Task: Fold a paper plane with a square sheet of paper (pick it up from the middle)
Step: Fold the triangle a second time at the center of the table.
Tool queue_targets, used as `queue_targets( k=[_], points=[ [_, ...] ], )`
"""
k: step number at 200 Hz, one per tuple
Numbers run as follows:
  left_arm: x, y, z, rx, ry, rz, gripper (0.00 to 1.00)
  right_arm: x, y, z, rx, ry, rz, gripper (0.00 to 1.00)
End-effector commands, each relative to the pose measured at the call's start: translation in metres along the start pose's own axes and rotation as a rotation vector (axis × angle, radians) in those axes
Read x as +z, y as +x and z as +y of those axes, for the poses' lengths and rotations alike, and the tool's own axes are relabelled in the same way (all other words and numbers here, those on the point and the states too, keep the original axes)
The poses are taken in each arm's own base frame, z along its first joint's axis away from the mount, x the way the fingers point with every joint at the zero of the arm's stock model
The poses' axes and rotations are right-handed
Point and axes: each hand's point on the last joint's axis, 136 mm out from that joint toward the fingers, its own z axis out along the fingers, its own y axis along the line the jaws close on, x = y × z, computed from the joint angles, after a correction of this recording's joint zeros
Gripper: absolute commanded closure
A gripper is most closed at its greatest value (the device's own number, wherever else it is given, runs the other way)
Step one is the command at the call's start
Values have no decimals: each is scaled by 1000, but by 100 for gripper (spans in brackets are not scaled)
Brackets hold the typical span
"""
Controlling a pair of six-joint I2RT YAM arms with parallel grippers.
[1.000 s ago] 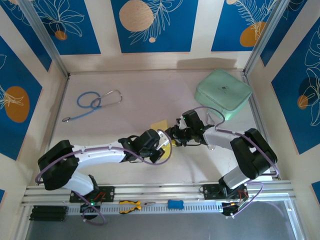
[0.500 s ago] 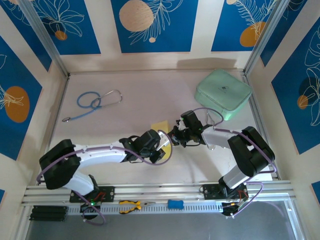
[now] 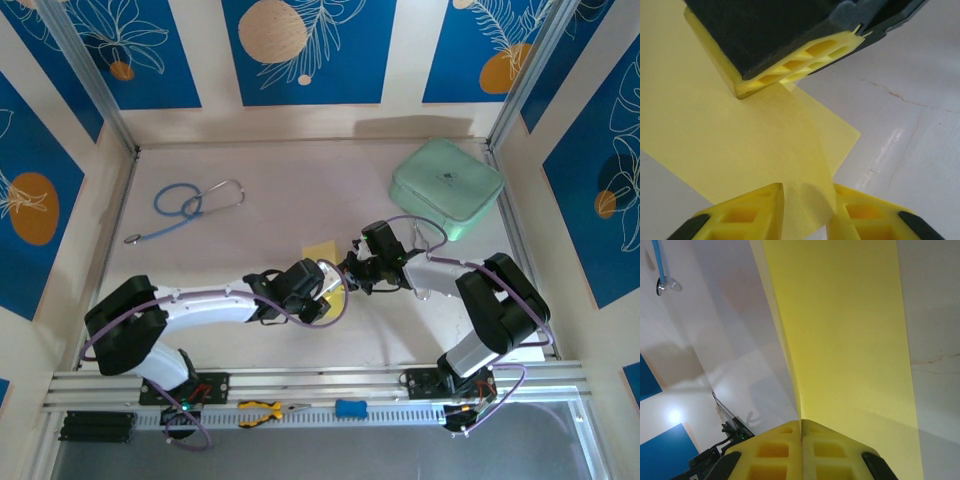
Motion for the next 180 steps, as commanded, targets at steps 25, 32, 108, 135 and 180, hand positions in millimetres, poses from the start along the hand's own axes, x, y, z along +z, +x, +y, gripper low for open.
queue_targets(
  k=[25, 32, 108, 135, 180],
  points=[
    [-3, -9, -3, 4, 6, -18, 77, -3, 3, 0, 5, 0, -2, 96],
    [-4, -9, -3, 3, 8, -19, 76, -4, 3, 1, 4, -2, -2, 96],
    [-9, -16, -6, -6, 26, -51, 72, -2, 2, -2, 9, 11, 1, 96],
    [-9, -15, -5, -5, 24, -49, 74, -3, 3, -4, 10, 18, -2, 96],
    [-11, -17, -8, -2, 39, -60, 71, -3, 3, -2, 6, 18, -4, 96]
  ],
)
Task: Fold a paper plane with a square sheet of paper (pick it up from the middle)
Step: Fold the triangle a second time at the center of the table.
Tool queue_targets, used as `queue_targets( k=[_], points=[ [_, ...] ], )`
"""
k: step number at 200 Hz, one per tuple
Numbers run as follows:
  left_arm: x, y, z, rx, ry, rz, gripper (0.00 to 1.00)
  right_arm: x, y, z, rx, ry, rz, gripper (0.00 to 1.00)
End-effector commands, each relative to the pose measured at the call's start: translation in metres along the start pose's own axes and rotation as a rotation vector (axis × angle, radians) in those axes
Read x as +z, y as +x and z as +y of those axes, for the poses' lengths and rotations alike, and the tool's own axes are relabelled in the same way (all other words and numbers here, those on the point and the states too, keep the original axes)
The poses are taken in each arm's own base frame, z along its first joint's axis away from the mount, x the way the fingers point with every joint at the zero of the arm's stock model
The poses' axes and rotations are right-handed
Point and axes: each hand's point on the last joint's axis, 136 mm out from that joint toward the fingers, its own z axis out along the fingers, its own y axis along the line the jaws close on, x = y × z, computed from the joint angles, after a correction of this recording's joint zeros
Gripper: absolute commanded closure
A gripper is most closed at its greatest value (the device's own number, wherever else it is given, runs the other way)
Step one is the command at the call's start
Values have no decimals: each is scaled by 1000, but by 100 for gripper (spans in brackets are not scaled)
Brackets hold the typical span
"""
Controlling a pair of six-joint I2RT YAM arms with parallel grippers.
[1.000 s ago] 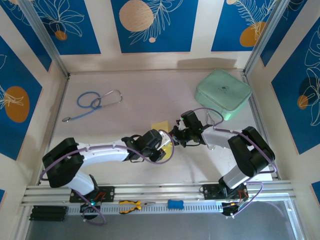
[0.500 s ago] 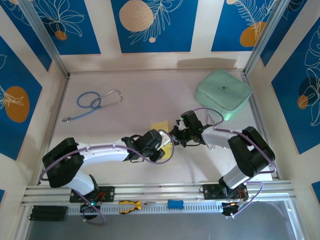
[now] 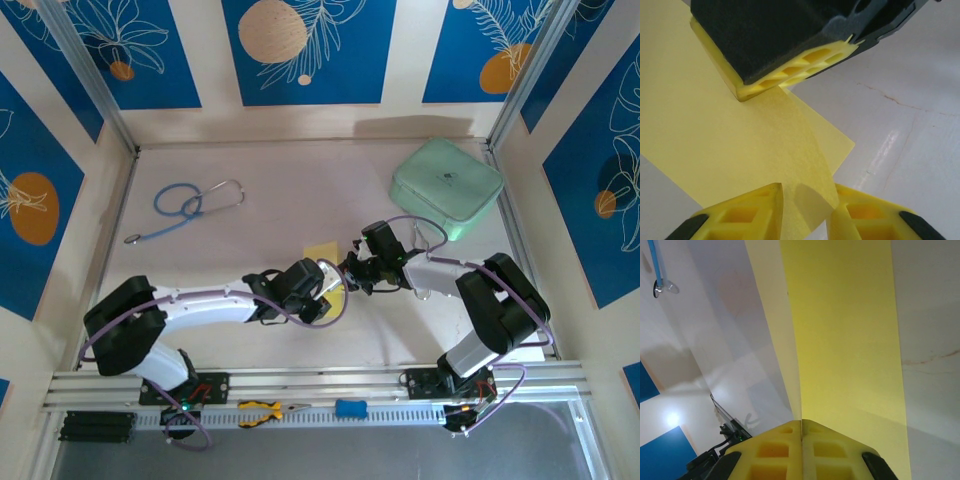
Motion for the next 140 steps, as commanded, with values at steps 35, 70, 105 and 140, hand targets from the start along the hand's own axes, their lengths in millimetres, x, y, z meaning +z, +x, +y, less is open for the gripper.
queue_targets(
  k=[35, 70, 105, 140],
  points=[
    [-9, -14, -7, 2, 30, -45, 75, -4, 4, 2, -3, 0, 4, 96],
    [-9, -13, -7, 2, 32, -40, 91, -6, 3, 3, -9, -3, -4, 96],
    [-9, -15, -13, -18, 72, -47, 100, -15, 3, -1, -27, 27, -40, 86],
    [-10, -25, -33, -93, 225, -62, 100, -41, 3, -22, -37, 116, -151, 67]
  ],
)
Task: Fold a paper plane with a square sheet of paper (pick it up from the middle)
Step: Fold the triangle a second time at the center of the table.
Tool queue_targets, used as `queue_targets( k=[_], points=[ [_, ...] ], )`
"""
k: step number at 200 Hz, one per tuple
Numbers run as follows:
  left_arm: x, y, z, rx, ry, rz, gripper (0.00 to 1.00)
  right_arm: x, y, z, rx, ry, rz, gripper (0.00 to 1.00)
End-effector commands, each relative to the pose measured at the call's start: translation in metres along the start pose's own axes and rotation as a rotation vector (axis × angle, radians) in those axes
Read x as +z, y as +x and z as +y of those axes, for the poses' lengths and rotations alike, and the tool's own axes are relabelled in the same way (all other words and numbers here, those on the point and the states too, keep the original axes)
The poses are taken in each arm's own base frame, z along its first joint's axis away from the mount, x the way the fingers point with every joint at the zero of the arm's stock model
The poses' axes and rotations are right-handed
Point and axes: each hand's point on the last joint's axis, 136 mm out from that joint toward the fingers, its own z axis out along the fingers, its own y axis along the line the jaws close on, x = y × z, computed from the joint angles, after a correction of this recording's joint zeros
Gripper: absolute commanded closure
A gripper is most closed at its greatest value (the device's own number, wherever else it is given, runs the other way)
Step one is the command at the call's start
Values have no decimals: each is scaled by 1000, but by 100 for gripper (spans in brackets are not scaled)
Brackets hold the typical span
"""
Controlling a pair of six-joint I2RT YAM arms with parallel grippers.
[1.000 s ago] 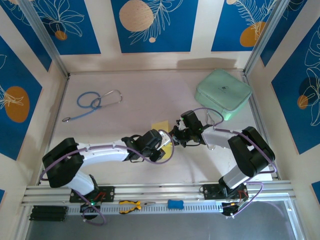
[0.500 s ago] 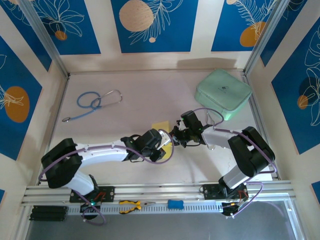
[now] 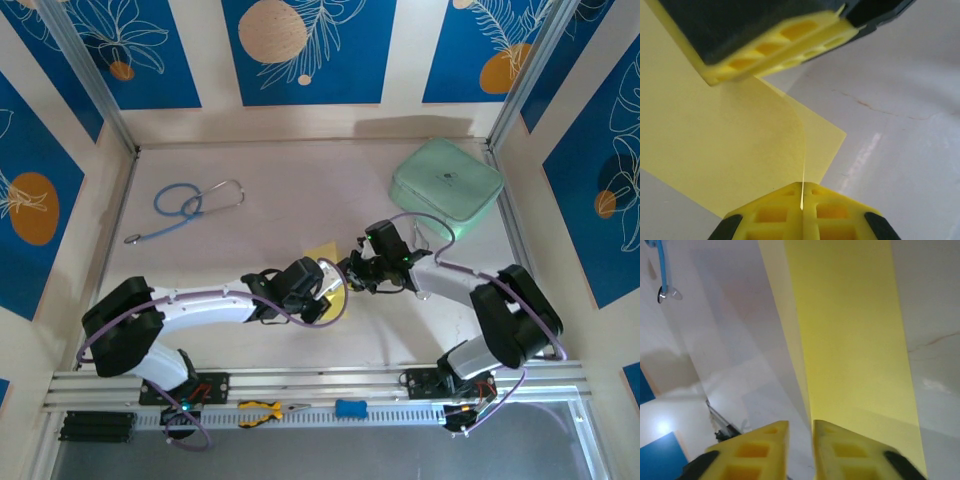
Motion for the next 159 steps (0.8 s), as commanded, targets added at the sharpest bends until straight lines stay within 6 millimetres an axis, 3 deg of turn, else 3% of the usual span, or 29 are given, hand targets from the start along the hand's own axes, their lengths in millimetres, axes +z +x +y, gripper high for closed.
queue_targets(
  k=[1, 32, 57, 75, 99, 159],
  points=[
    [-5, -18, -21, -61, 142, -42, 100, -19, 4, -27, 5, 96, -67, 67],
    [0, -28, -34, -137, 243, -54, 100, -41, 10, -51, 34, 121, -137, 66],
    [7, -28, -33, -164, 252, -35, 100, -45, 20, -59, 40, 92, -134, 75],
    [11, -25, -28, -189, 244, -29, 100, -41, 29, -60, 40, 53, -121, 88],
    [12, -25, -23, -217, 239, -35, 100, -33, 38, -59, 33, 25, -106, 96],
    [14, -21, -18, -233, 228, -24, 97, -10, 45, -47, -17, 10, -34, 100]
  ],
)
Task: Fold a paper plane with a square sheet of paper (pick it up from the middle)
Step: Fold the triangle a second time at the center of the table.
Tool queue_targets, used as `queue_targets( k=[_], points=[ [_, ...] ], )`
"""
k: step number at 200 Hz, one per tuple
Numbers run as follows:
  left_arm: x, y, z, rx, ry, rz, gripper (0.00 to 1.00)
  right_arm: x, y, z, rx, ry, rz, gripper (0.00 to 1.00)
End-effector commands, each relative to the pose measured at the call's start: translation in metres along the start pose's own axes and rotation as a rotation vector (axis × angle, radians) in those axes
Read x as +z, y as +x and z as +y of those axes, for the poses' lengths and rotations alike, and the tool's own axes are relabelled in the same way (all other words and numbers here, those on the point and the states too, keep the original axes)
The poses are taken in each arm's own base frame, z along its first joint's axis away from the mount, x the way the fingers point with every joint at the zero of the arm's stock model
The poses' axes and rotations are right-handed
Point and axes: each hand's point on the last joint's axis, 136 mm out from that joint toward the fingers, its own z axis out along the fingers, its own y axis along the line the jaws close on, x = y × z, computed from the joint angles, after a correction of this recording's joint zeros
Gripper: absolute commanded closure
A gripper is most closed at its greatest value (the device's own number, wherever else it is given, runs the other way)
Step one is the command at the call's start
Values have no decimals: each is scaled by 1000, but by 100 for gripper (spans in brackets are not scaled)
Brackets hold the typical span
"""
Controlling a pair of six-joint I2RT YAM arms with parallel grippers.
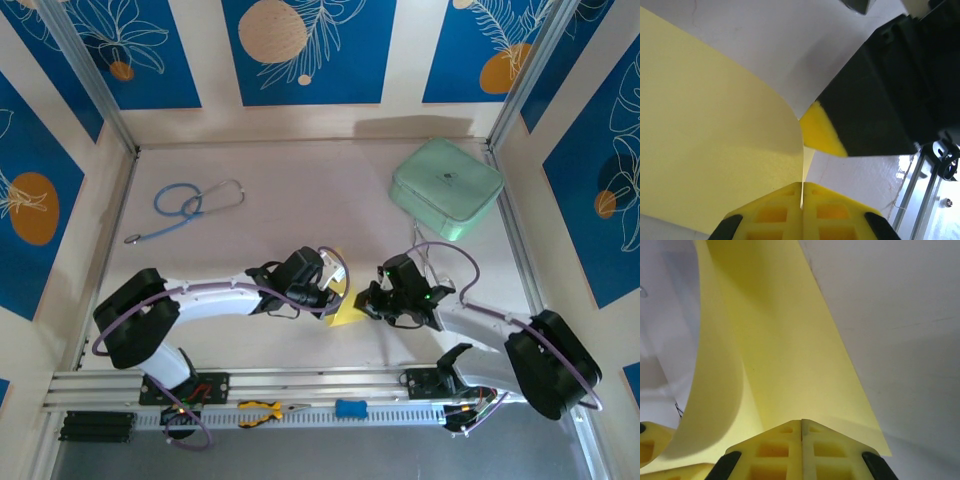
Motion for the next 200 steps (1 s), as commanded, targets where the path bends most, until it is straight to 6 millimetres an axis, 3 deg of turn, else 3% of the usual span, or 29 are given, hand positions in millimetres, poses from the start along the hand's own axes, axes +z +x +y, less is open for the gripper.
queue_targets(
  k=[1, 42, 104, 152, 200],
  points=[
    [3, 0, 0, -16, 17, 6, 97, 4, -2, 18, -24, -43, 8, 100],
    [4, 0, 1, -21, 22, 8, 97, 18, -4, 13, -4, -37, 13, 100],
    [4, 0, 5, -45, 29, 2, 88, 22, 5, -36, 56, 148, 19, 100],
    [10, -1, 6, -70, 53, 16, 87, 23, 5, -33, 46, 138, 30, 100],
    [13, 2, 14, -89, 46, 28, 94, 25, 7, -31, 45, 143, 48, 100]
  ],
)
